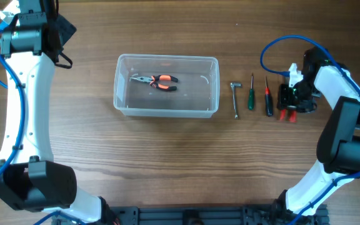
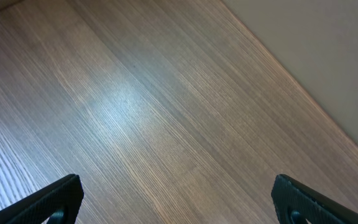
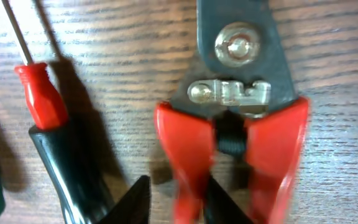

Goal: Pack container
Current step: 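Grasp the red-handled shears with the right gripper, then carry the shears into the container and release them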

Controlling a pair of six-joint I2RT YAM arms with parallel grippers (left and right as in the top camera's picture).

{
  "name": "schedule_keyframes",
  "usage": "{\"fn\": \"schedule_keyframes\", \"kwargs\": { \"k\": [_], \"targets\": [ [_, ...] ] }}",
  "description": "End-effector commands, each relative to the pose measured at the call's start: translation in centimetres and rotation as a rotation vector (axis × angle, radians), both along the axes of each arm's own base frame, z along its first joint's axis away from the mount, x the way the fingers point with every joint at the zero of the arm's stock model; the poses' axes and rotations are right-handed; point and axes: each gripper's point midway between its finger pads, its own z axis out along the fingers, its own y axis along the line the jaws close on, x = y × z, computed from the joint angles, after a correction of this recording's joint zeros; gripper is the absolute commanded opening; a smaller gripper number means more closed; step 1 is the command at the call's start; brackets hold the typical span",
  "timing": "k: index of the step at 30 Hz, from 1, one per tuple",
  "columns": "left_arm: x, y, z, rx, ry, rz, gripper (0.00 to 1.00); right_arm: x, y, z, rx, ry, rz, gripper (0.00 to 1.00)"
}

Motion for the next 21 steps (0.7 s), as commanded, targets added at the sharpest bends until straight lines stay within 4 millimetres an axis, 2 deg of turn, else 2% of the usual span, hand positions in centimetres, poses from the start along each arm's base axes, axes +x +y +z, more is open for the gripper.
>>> {"fn": "schedule_keyframes", "kwargs": {
  "k": [1,3,10,13,15,17,21],
  "targets": [
    [-0.4,0.2,1.2,0.02,-0.019,-0.002,1.0,0.0,-0.3,-0.3,-0.019,0.004,-0.048,0.14],
    [-0.4,0.2,1.2,0.021,-0.019,-0.002,1.0,0.0,-0.7,-0.3,-0.04,0.006,-0.074,0.04],
    [-0.4,0.2,1.2,0.021,-0.019,-0.002,1.0,0.1,-0.9,-0.3,-0.051,0.003,-0.092,0.04],
    [-0.4,0.2,1.2,0.021,-0.019,-0.002,1.0,0.5,-1.0,0.5,-0.053,-0.008,-0.091,0.04],
    [-0.4,0.2,1.2,0.021,-0.019,-0.002,1.0,1.6,-1.2,2.3,-0.054,-0.035,-0.092,0.04],
    [-0.4,0.2,1.2,0.02,-0.019,-0.002,1.0,3.2,-0.9,5.7,-0.033,-0.088,-0.087,0.04],
    [-0.4,0.2,1.2,0.021,-0.019,-0.002,1.0,6.3,0.4,13.8,-0.043,-0.236,-0.04,0.04]
  ]
}}
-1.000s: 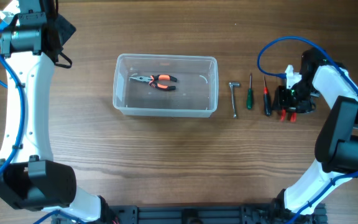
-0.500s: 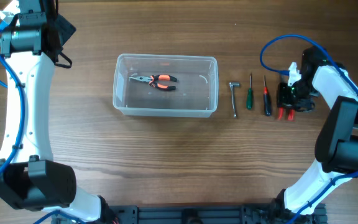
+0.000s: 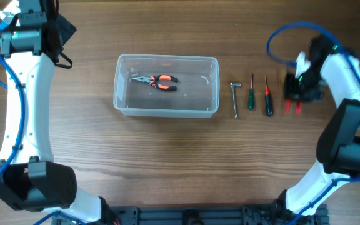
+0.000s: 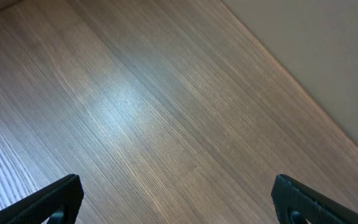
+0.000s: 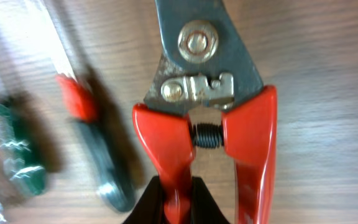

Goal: Pack container
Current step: 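Carry the shears into the container and release them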

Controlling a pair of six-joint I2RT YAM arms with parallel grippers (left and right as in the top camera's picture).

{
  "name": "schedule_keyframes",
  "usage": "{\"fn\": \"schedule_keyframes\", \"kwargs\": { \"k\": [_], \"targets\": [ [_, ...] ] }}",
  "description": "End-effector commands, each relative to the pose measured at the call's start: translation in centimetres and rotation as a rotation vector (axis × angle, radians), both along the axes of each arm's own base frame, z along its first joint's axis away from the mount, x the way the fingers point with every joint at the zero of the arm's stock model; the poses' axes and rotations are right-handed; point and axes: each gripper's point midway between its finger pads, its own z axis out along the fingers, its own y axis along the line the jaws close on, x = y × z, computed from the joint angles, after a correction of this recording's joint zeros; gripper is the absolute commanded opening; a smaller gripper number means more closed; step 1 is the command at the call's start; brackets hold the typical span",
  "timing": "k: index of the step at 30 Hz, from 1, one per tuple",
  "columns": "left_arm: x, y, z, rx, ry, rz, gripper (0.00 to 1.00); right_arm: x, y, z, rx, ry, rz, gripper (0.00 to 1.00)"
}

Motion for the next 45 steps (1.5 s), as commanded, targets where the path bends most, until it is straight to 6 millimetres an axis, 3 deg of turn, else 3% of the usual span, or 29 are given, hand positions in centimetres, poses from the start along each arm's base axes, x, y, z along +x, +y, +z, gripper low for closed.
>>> {"fn": "schedule_keyframes", "kwargs": {
  "k": [1,4,5,8,9,12,14,17,19,23,30,34,38,45],
  "targets": [
    [-0.4,0.2,1.2,0.02,-0.019,-0.002,1.0,5.3,1.8,11.6,-0.041,-0.299,0.068,0.04],
    [-0.4,0.2,1.2,0.02,-0.019,-0.002,1.0,6.4,5.7,17.6,-0.055,-0.442,0.198,0.04],
    [-0.4,0.2,1.2,0.02,-0.019,-0.003,1.0,6.5,8.3,19.9,-0.06,-0.507,0.292,0.04],
    [-0.4,0.2,1.2,0.02,-0.019,-0.002,1.0,5.7,14.2,22.6,-0.056,-0.601,0.522,0.04],
    [-0.4,0.2,1.2,0.02,-0.019,-0.002,1.0,5.0,17.3,23.1,-0.047,-0.628,0.667,0.04],
    [-0.4,0.2,1.2,0.02,-0.019,-0.002,1.0,2.6,24.1,22.9,-0.028,-0.654,1.002,0.04],
    [-0.4,0.2,1.2,0.02,-0.019,-0.003,1.0,1.0,27.7,22.1,-0.035,-0.659,1.225,0.04],
    [-0.4,0.2,1.2,0.02,-0.019,-0.002,1.0,-0.6,31.3,19.9,-0.055,-0.642,1.511,0.04],
    [-0.4,0.2,1.2,0.02,-0.019,-0.002,1.0,-0.7,32.4,18.5,-0.056,-0.621,1.591,0.04],
    [-0.4,0.2,1.2,0.02,-0.019,-0.002,1.0,0.5,33.2,13.8,-0.037,-0.52,1.633,0.04],
    [-0.4,0.2,1.2,0.02,-0.019,-0.003,1.0,3.5,30.9,3.8,-0.043,-0.298,1.657,0.04],
    [-0.4,0.2,1.2,0.02,-0.019,-0.002,1.0,4.3,29.2,-0.2,-0.032,-0.206,1.622,0.04],
    [-0.4,0.2,1.2,0.02,-0.019,-0.002,1.0,4.4,28.5,-1.9,-0.019,-0.167,1.599,0.04],
    [-0.4,0.2,1.2,0.02,-0.019,-0.002,1.0,5.4,28.8,-2.0,-0.034,-0.21,1.591,0.04]
  ]
}}
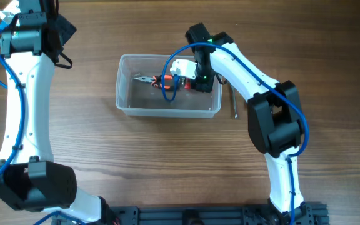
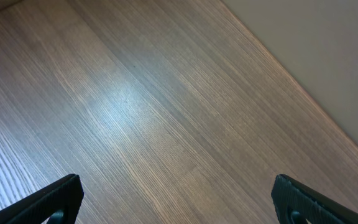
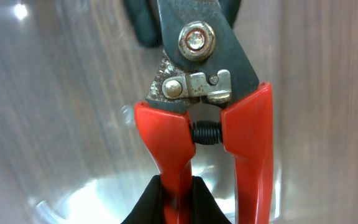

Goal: Pack container
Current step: 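Carry the shears into the container and release them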

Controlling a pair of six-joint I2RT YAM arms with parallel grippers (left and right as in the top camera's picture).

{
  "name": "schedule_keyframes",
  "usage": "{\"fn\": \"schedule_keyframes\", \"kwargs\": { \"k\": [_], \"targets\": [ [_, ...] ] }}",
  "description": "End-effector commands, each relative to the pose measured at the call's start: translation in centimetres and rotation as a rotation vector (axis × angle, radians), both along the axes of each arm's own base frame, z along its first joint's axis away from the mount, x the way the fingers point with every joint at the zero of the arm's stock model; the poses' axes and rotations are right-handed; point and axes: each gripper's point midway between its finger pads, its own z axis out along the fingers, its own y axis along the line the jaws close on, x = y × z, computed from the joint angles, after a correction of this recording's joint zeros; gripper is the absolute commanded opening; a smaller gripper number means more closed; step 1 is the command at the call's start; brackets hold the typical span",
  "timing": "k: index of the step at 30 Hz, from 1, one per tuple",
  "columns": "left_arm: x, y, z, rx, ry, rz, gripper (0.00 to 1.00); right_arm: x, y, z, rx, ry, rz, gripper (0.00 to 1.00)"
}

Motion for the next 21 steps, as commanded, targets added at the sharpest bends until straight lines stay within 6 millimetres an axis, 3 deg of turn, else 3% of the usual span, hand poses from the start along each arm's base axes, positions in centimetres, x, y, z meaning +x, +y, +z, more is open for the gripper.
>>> {"fn": "schedule_keyframes", "kwargs": {
  "k": [1,4,6,7,8,9,10,12,15,16,18,21],
  "targets": [
    [-0.4,0.2,1.2,0.02,-0.019,-0.002,1.0,0.3,0.3,0.3,0.009,-0.016,0.005,0.05],
    [-0.4,0.2,1.2,0.02,-0.019,-0.002,1.0,0.3,0.4,0.3,0.012,-0.009,-0.039,0.16],
    [-0.4,0.2,1.2,0.02,-0.019,-0.002,1.0,0.3,0.4,0.7,0.018,-0.011,-0.072,0.3],
    [-0.4,0.2,1.2,0.02,-0.019,-0.002,1.0,0.3,0.4,1.1,0.022,-0.015,-0.087,0.39],
    [-0.4,0.2,1.2,0.02,-0.019,-0.002,1.0,0.3,0.4,1.4,0.025,-0.017,-0.098,0.57],
    [-0.4,0.2,1.2,0.02,-0.019,-0.002,1.0,0.4,0.4,2.0,0.034,-0.024,-0.127,0.69],
    [-0.4,0.2,1.2,0.02,-0.019,-0.003,1.0,0.5,0.5,2.6,0.044,-0.032,-0.159,0.73],
    [-0.4,0.2,1.2,0.02,-0.019,-0.003,1.0,0.7,0.6,4.5,0.07,-0.058,-0.209,0.73],
    [-0.4,0.2,1.2,0.02,-0.019,-0.002,1.0,0.7,0.6,8.1,0.11,-0.101,-0.263,0.63],
    [-0.4,0.2,1.2,0.02,-0.019,-0.002,1.0,0.7,0.6,9.8,0.13,-0.119,-0.288,0.6],
    [-0.4,0.2,1.2,0.02,-0.019,-0.003,1.0,0.1,-0.1,15.5,0.19,-0.189,-0.386,0.6],
    [-0.4,0.2,1.2,0.02,-0.019,-0.002,1.0,-0.3,-1.8,20.8,0.257,-0.282,-0.506,0.61]
  ]
}}
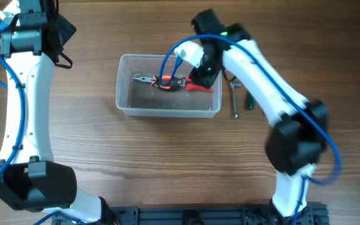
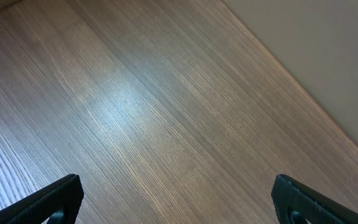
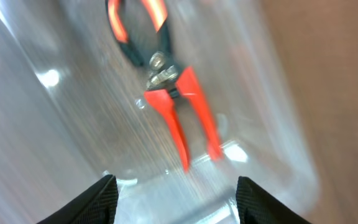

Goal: Pack container
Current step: 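Carry the shears into the container and release them, then grasp the red-and-black screwdriver with the right gripper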

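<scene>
A clear plastic container stands mid-table. Inside it lie orange-handled pliers and, to their right, red-handled cutters. In the right wrist view the red cutters rest on the container's floor, with the orange pliers beyond them. My right gripper is open above the container's right end, nothing between its fingers. The right arm hides much of the table right of the container; a small wrench and part of a green screwdriver show there. My left gripper is open over bare wood at the far left.
The left arm stands along the table's left side. The table's far edge shows in the left wrist view.
My right gripper has opened and risen; the red cutters it held now lie in the container beside the orange pliers. The left arm has not moved.
My right gripper was down at the red cutters at the right end of the tool row. Then it was shut on them there, later holding them inside the container. Now the cutters lie in the container and the gripper is open above.
</scene>
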Controlling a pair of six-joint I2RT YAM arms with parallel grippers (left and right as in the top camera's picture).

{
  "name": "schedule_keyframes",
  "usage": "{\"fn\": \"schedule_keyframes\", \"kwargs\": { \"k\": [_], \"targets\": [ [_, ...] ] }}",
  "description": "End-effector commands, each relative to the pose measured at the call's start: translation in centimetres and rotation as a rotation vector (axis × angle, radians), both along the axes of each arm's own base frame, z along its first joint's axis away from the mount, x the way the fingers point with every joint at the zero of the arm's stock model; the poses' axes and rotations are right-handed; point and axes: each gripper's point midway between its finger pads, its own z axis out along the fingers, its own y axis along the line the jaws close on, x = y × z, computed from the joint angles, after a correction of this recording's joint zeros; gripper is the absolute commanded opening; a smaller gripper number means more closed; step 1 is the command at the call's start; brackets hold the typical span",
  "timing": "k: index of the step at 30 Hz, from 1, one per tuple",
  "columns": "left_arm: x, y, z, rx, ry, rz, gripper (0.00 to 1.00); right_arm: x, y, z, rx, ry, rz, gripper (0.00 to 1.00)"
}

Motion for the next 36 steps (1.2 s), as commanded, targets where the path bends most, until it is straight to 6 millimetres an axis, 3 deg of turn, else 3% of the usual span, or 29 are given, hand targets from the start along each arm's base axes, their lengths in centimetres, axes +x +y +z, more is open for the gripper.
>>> {"fn": "schedule_keyframes", "kwargs": {
  "k": [1,3,4,6,7,8,10,13,19,24,31,36],
  "targets": [
    [-0.4,0.2,1.2,0.02,-0.019,-0.002,1.0,0.3,-2.0,11.4,0.15,-0.219,-0.236,0.64],
    [-0.4,0.2,1.2,0.02,-0.019,-0.002,1.0,0.3,-4.5,14.5,0.209,-0.269,-0.375,0.69],
    [-0.4,0.2,1.2,0.02,-0.019,-0.003,1.0,0.3,-5.9,15.4,0.237,-0.275,-0.453,0.75],
    [-0.4,0.2,1.2,0.02,-0.019,-0.003,1.0,0.3,-9.2,16.1,0.275,-0.256,-0.632,0.77],
    [-0.4,0.2,1.2,0.02,-0.019,-0.002,1.0,0.1,-12.4,15.5,0.279,-0.206,-0.792,0.77],
    [-0.4,0.2,1.2,0.02,-0.019,-0.002,1.0,0.0,-14.0,14.7,0.271,-0.171,-0.873,0.78],
    [-0.4,0.2,1.2,0.02,-0.019,-0.002,1.0,-0.5,-16.5,12.9,0.249,-0.096,-0.992,0.81],
    [-0.4,0.2,1.2,0.02,-0.019,-0.002,1.0,-2.0,-19.7,8.0,0.159,0.056,-1.115,0.8],
    [-0.4,0.2,1.2,0.02,-0.019,-0.002,1.0,-4.4,-20.6,-0.8,0.027,0.255,-1.151,0.75],
    [-0.4,0.2,1.2,0.02,-0.019,-0.002,1.0,-6.2,-21.4,-6.4,-0.019,0.341,-1.205,0.75],
    [-0.4,0.2,1.2,0.02,-0.019,-0.002,1.0,-7.0,-23.5,-8.8,0.003,0.367,-1.245,0.71],
    [-0.4,0.2,1.2,0.02,-0.019,-0.002,1.0,-7.6,-22.5,-10.8,0.044,0.402,-1.21,0.62]
  ]
}}
